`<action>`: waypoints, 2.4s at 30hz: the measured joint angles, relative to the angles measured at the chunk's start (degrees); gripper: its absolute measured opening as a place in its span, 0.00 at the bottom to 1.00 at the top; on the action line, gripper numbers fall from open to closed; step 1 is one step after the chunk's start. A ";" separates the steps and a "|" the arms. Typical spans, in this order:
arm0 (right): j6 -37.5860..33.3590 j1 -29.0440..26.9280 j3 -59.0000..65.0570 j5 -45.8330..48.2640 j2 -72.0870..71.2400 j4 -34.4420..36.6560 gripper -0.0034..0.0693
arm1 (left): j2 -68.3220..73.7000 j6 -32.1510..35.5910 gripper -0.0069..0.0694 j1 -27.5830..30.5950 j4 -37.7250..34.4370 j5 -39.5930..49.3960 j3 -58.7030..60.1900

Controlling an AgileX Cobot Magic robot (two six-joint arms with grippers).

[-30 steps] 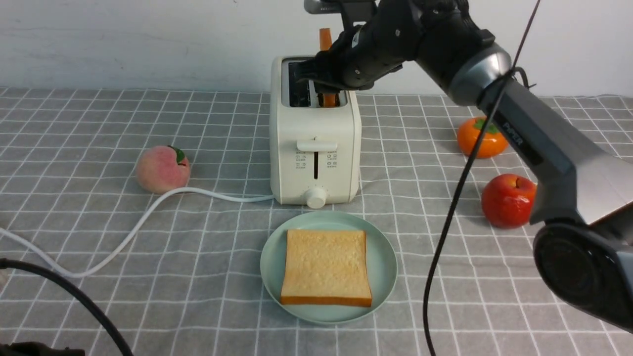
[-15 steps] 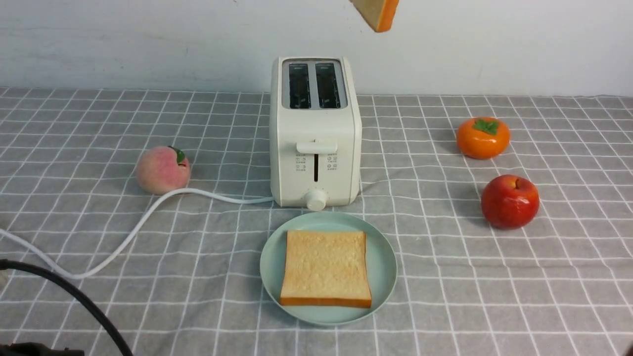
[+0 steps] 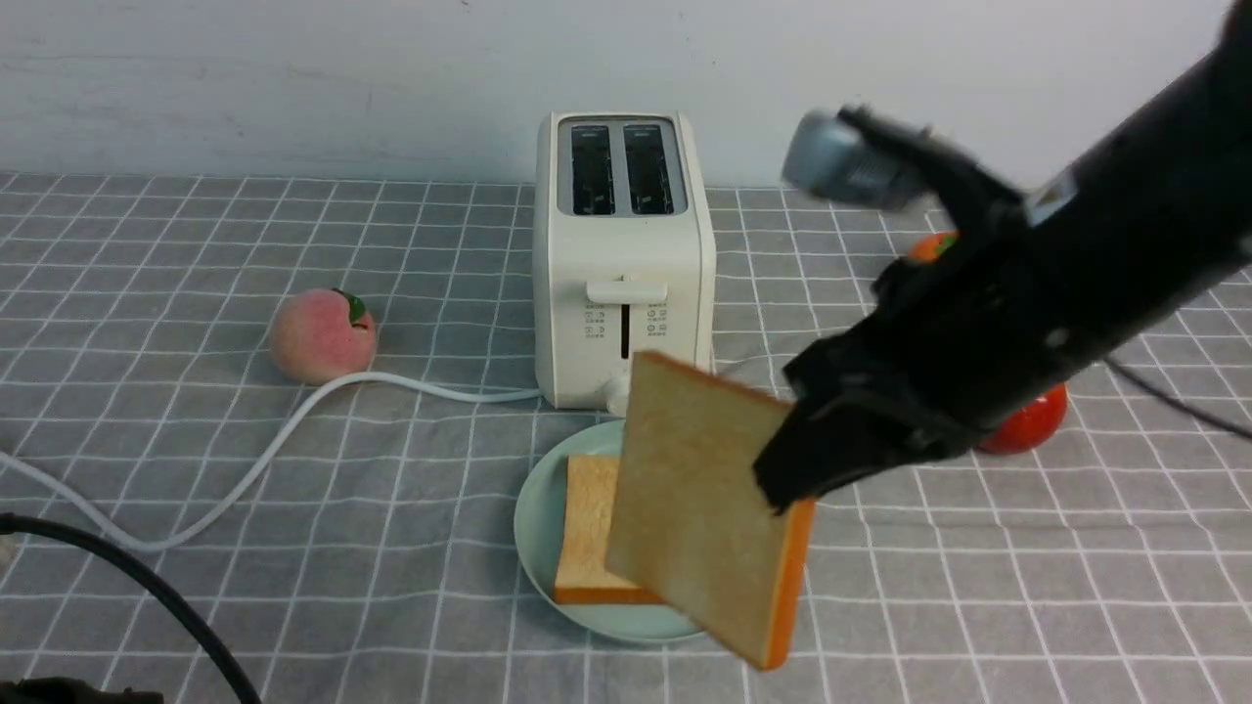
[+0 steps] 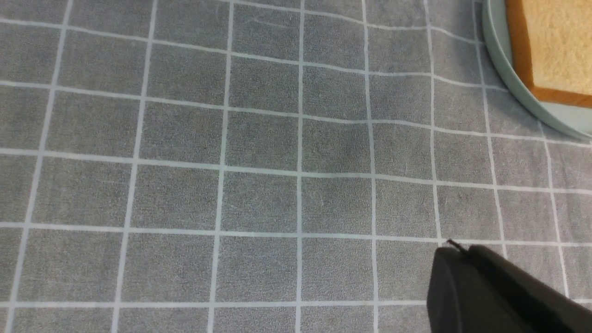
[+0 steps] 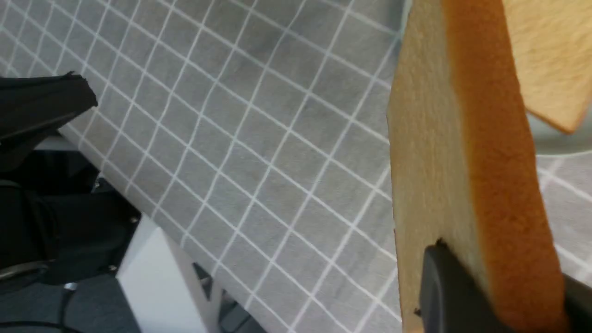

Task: Take toasted bread from bread machine on grey coffee table place on plate.

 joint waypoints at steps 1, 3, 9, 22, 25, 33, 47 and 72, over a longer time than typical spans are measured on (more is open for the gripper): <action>-2.11 -0.40 0.57 -0.57 2.33 2.51 0.20 | 0.00 0.00 0.07 0.00 0.00 0.11 0.00; -7.00 -2.37 1.14 -2.30 7.90 10.44 0.20 | 0.00 0.00 0.07 0.00 0.00 0.78 0.00; -15.59 -7.24 1.14 -5.54 16.32 23.91 0.20 | 0.00 0.00 0.07 0.00 0.00 1.60 0.00; -10.21 -10.07 -0.14 -10.23 20.95 10.15 0.68 | 0.00 0.00 0.07 0.00 0.10 1.67 0.00; -6.29 -11.34 -1.58 -6.82 19.92 4.17 0.78 | 0.00 0.00 0.07 0.00 0.10 1.73 0.00; 12.42 -12.93 -10.19 5.78 4.05 -24.67 0.51 | 0.00 0.00 0.07 0.00 0.10 -0.84 0.00; 25.54 -13.19 16.77 -21.34 -58.51 -43.20 0.03 | 0.00 0.00 0.07 0.00 1.31 -9.71 0.00; 43.68 -13.19 69.36 -55.38 -88.54 -62.43 0.07 | -0.05 -0.02 0.09 0.00 0.81 -16.91 0.00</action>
